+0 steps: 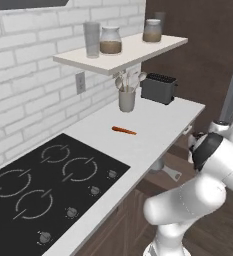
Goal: Pick the measuring cup from the drawer and place it on the counter.
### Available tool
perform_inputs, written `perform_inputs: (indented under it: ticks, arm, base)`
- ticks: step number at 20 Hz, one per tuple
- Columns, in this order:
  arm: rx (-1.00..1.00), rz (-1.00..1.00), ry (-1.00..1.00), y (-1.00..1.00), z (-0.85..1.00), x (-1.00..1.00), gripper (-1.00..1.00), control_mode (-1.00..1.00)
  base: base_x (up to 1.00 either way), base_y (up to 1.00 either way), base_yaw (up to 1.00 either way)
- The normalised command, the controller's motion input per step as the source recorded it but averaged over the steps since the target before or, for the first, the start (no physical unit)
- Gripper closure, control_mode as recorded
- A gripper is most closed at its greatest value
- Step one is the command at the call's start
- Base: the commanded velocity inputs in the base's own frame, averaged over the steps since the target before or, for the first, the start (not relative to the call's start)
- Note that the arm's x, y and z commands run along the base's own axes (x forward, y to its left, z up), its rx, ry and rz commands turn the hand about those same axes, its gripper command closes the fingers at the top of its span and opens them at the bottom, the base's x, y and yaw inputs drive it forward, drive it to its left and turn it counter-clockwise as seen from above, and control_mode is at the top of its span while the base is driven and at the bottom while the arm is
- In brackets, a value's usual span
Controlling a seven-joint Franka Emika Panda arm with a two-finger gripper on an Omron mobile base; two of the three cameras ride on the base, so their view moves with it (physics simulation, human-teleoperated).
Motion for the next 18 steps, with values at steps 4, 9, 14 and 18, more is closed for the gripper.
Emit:
perform_inputs:
  ticks: [4,9,14,18]
  arm:
    - [0.00,-0.04,0.00,0.00,-0.37,0.27,-1.00,-1.00]
    - [0.00,-0.03,0.00,-0.02,-0.27,0.26,-1.00,-1.00]
    - [0.00,-0.04,0.05,-0.15,-0.42,0.13,-1.00,-1.00]
    - [0.00,-0.07,0.09,-0.16,-0.58,0.00,-1.00,-1.00]
  base:
    - [0.00,0.00,0.00]
    - [0.00,0.00,0.00]
    - [0.00,0.00,0.00]
    - [0.00,0.00,0.00]
